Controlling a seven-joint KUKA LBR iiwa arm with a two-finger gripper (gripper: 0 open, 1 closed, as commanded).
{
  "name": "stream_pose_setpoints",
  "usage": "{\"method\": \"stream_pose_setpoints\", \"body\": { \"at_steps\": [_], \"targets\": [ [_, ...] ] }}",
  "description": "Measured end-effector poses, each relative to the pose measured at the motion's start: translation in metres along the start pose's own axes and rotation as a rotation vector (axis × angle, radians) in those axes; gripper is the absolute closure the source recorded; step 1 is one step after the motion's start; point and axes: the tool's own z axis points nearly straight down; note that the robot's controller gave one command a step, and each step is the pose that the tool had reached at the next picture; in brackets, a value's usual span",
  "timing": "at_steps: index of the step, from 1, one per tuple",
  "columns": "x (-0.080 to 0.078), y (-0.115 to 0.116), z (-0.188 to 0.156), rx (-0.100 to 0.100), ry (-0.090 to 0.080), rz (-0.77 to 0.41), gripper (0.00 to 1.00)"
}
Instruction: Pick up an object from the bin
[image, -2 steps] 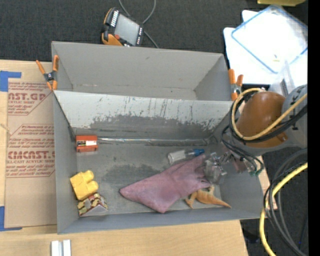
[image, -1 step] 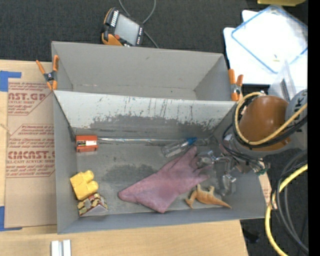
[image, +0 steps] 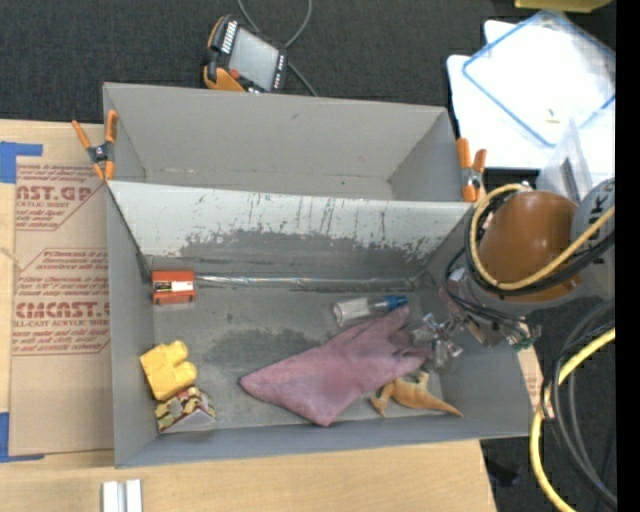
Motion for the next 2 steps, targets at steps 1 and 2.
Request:
{"method": "stream_pose_setpoints", "body": {
  "at_steps": [1, 2],
  "targets": [
    [0.0, 0.0, 0.0, 0.0, 0.0, 0.0, 1.0],
    [-0.012, -0.011, -0.094, 0.0, -0.004, 0.007, 1.0]
  ]
}}
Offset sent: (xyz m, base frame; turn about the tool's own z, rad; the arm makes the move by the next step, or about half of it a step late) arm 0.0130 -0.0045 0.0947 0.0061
